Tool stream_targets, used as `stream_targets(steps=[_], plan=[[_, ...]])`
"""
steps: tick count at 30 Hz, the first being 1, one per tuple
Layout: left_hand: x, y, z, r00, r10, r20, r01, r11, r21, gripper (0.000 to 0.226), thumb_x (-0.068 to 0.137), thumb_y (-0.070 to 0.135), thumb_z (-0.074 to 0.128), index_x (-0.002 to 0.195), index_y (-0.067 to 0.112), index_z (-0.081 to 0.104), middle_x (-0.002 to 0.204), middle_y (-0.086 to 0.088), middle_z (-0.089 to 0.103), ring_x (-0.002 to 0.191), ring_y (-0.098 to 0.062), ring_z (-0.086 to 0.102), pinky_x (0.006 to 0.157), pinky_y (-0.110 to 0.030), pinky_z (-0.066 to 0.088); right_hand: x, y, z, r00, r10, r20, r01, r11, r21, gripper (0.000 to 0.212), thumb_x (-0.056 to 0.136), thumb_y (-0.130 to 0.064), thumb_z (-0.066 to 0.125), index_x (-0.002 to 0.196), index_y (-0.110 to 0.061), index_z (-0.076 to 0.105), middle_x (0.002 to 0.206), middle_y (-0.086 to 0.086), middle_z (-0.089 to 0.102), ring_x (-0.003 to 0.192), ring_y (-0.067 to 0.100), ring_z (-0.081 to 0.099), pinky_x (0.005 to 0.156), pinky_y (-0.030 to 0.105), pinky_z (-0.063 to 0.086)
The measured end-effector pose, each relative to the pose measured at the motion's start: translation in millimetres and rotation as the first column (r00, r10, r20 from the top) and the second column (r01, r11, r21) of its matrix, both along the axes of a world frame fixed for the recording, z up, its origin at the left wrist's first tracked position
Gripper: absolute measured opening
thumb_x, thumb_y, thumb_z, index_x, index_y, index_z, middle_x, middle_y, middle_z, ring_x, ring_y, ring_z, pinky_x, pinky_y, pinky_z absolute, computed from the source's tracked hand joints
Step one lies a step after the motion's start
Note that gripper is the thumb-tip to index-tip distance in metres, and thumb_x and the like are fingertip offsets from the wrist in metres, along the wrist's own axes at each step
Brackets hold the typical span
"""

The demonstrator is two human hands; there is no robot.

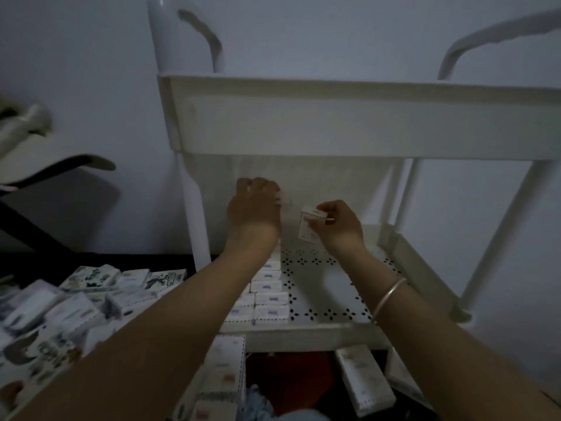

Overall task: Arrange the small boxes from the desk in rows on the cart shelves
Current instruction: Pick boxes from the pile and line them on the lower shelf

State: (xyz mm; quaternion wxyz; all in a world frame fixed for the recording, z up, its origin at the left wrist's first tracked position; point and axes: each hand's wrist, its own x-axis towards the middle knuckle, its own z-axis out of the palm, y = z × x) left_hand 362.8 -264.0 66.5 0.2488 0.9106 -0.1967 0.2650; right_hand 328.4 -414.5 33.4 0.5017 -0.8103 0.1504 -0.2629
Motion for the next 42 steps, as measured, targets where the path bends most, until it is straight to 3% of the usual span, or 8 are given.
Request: stream_targets(steps=[4, 9, 15, 23, 27, 31, 34, 42], plan=[[26.1, -11.4, -23.6, 0.992, -0.019, 0.127, 0.009, 0.996, 0.084, 0.032, 0.072, -0.012, 0.068, 0.098, 0.006, 0.068, 0.101, -0.010, 0.066, 0.105, -0.029, 0.057, 0.071, -0.032, 0.040, 23.6, -9.7, -10.2, 0.999, -0.046, -0.019, 0.043, 0.991, -0.128, 0.021, 0.085, -0.026, 0.071, 0.101, -0.024, 0.057, 0.099, -0.005, 0.060, 0.092, 0.018, 0.062, 0.080, 0.037, 0.054], [36.5, -16.8, -45.1, 0.999, -0.033, 0.031, 0.030, 0.995, 0.098, 0.047, 0.082, -0.015, 0.049, 0.123, 0.007, 0.055, 0.100, -0.015, 0.064, 0.093, -0.030, 0.054, 0.068, -0.033, 0.031, 40.9, -14.0, -22.4, 0.997, -0.056, -0.046, 0.049, 0.989, -0.140, 0.024, 0.082, -0.022, 0.074, 0.101, -0.020, 0.061, 0.097, -0.002, 0.063, 0.090, 0.020, 0.063, 0.078, 0.037, 0.054], [46.5, -16.5, -60.8, 0.986, 0.076, -0.147, -0.041, 0.973, 0.225, 0.040, 0.087, 0.003, 0.054, 0.123, 0.020, 0.056, 0.115, -0.006, 0.060, 0.111, -0.025, 0.047, 0.085, -0.029, 0.036, 54.2, -5.6, -40.4, 0.995, -0.074, -0.066, 0.057, 0.973, -0.224, 0.022, 0.087, -0.022, 0.068, 0.108, -0.021, 0.062, 0.110, 0.003, 0.064, 0.096, 0.022, 0.062, 0.074, 0.029, 0.047], [44.9, -14.1, -66.8, 0.986, 0.104, -0.127, -0.080, 0.981, 0.178, 0.036, 0.090, 0.006, 0.051, 0.120, 0.021, 0.063, 0.121, -0.008, 0.050, 0.117, -0.025, 0.041, 0.092, -0.030, 0.031, 57.9, 1.9, -49.6, 0.993, -0.087, -0.085, 0.040, 0.894, -0.446, 0.025, 0.090, -0.027, 0.064, 0.113, -0.019, 0.060, 0.112, 0.008, 0.054, 0.091, 0.027, 0.060, 0.066, 0.027, 0.040], [42.9, -13.4, -64.6, 0.983, 0.112, -0.145, -0.084, 0.979, 0.188, 0.038, 0.091, 0.007, 0.049, 0.123, 0.025, 0.061, 0.123, -0.007, 0.051, 0.117, -0.025, 0.042, 0.093, -0.030, 0.032, 62.9, 6.2, -52.1, 0.993, -0.008, -0.120, -0.042, 0.913, -0.406, 0.030, 0.087, -0.028, 0.068, 0.115, -0.018, 0.061, 0.111, 0.008, 0.057, 0.094, 0.024, 0.061, 0.071, 0.025, 0.041], [43.7, -13.7, -65.4, 0.981, 0.115, -0.156, -0.086, 0.980, 0.180, 0.039, 0.091, 0.004, 0.048, 0.122, 0.024, 0.061, 0.121, -0.007, 0.052, 0.116, -0.025, 0.043, 0.093, -0.030, 0.033, 60.4, 0.7, -51.6, 0.991, 0.039, -0.127, -0.065, 0.975, -0.213, 0.033, 0.089, -0.017, 0.066, 0.120, -0.009, 0.059, 0.117, 0.009, 0.064, 0.107, 0.024, 0.061, 0.089, 0.029, 0.046], [44.4, -14.0, -65.3, 0.980, 0.113, -0.166, -0.083, 0.981, 0.175, 0.038, 0.090, 0.004, 0.048, 0.120, 0.024, 0.061, 0.120, -0.007, 0.052, 0.115, -0.025, 0.043, 0.093, -0.030, 0.033, 60.3, 0.7, -57.9, 0.957, 0.027, -0.288, -0.101, 0.964, -0.247, 0.033, 0.090, -0.015, 0.064, 0.121, -0.010, 0.058, 0.122, 0.008, 0.064, 0.110, 0.023, 0.060, 0.091, 0.028, 0.044], [43.7, -14.0, -65.2, 0.977, 0.098, -0.189, -0.101, 0.995, -0.007, 0.042, 0.086, -0.005, 0.048, 0.124, 0.013, 0.053, 0.117, -0.009, 0.057, 0.111, -0.024, 0.048, 0.088, -0.030, 0.039, 60.0, 8.3, -58.0, 0.941, 0.058, -0.332, -0.142, 0.961, -0.237, 0.029, 0.089, -0.010, 0.059, 0.119, -0.012, 0.060, 0.122, 0.007, 0.065, 0.111, 0.024, 0.060, 0.097, 0.036, 0.048]])
